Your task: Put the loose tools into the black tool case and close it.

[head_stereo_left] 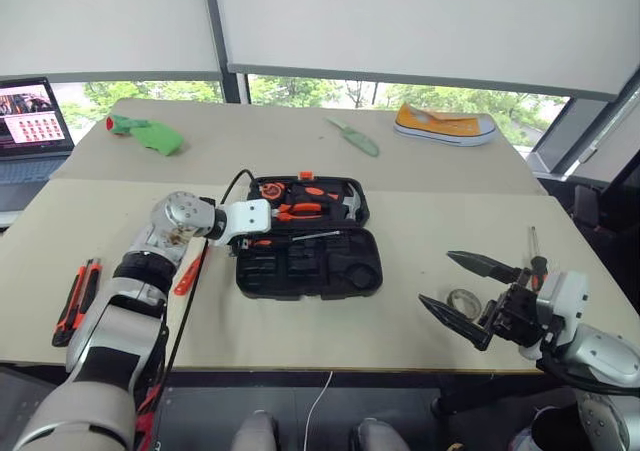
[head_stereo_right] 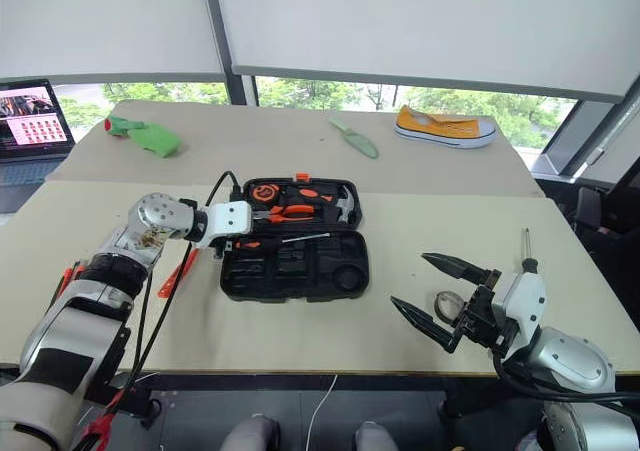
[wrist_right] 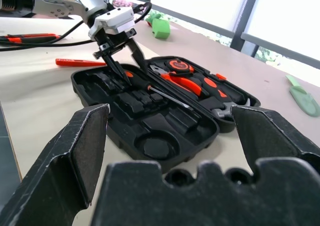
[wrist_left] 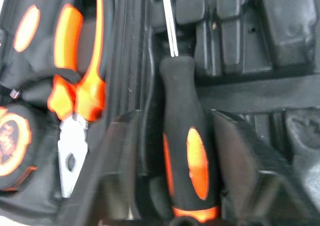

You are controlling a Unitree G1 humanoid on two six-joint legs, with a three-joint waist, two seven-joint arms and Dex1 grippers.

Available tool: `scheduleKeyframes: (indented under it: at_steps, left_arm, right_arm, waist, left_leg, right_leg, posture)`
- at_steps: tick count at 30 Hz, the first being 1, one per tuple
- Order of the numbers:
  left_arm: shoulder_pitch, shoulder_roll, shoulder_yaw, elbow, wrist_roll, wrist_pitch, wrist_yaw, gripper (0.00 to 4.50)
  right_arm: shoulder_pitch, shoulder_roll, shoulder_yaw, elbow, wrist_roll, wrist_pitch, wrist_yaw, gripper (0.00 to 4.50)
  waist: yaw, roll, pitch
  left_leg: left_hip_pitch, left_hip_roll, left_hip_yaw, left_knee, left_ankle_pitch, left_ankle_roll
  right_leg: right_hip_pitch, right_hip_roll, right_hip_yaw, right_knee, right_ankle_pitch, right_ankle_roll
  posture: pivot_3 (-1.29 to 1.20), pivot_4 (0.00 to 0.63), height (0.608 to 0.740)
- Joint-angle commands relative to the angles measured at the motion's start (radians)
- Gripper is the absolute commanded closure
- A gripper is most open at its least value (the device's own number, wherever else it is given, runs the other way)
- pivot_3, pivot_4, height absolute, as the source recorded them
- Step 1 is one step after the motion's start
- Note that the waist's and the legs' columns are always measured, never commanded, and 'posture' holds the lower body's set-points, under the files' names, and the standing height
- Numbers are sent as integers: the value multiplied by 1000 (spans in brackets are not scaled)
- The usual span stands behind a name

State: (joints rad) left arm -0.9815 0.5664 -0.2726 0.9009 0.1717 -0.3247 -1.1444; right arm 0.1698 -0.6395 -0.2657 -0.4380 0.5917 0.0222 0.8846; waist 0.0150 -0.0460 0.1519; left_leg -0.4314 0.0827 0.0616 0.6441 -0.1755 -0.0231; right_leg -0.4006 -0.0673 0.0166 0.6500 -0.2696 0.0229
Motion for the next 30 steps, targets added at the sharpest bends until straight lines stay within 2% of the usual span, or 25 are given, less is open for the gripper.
scheduleKeyframes:
  at_steps: [1, 3, 6, 12, 21, 30]
  left_arm:
    - [-30, -31, 105, -32, -127, 55, -11, 1573]
    - [-25, -41, 136, -45, -161, 107, -14, 1573]
    - [-6, -55, 148, -71, -182, 172, -21, 2304]
    - [55, -94, 107, -118, -138, 265, 27, 4474]
    - [119, -122, 26, -183, -65, 393, 72, 4474]
    - [135, -159, 17, -116, -40, 347, 137, 4474]
  right_arm:
    - [1, -1, -18, -33, 19, 9, 2, 0]
    - [5, 0, -17, -34, 22, 13, 3, 0]
    - [5, 5, -11, -35, 19, 16, -1, 0]
    - [5, 13, -4, -32, 14, 17, -8, 0]
    - [51, 33, -15, -30, 9, 7, -22, 0]
    - [67, 57, -14, -24, -14, -6, -37, 0]
  waist:
    - [0, 0, 0]
    - [-3, 0, 0]
    - [-4, 0, 0]
    - [-3, 0, 0]
    - [-3, 2, -1]
    - [-1, 7, -5]
  left_leg:
    - [0, 0, 0, 0, 0, 0]
    - [0, 0, 0, 0, 0, 0]
    - [0, 0, 0, 0, 0, 0]
    - [0, 0, -1, 0, 0, 0]
    - [3, 0, -2, 0, 0, 0]
    - [10, 0, -2, 0, 0, 0]
  right_leg:
    - [0, 0, 0, 0, 0, 0]
    - [0, 0, 0, 0, 0, 0]
    - [0, 1, 1, 0, 0, 0]
    - [0, 1, 1, 0, 0, 0]
    - [4, 2, 2, 0, 0, 0]
    - [12, 2, 3, -2, -2, 3]
  posture:
    - [0, 150, 740]
    - [0, 150, 740]
    - [0, 150, 740]
    - [0, 150, 740]
    - [0, 150, 740]
    - [0, 150, 740]
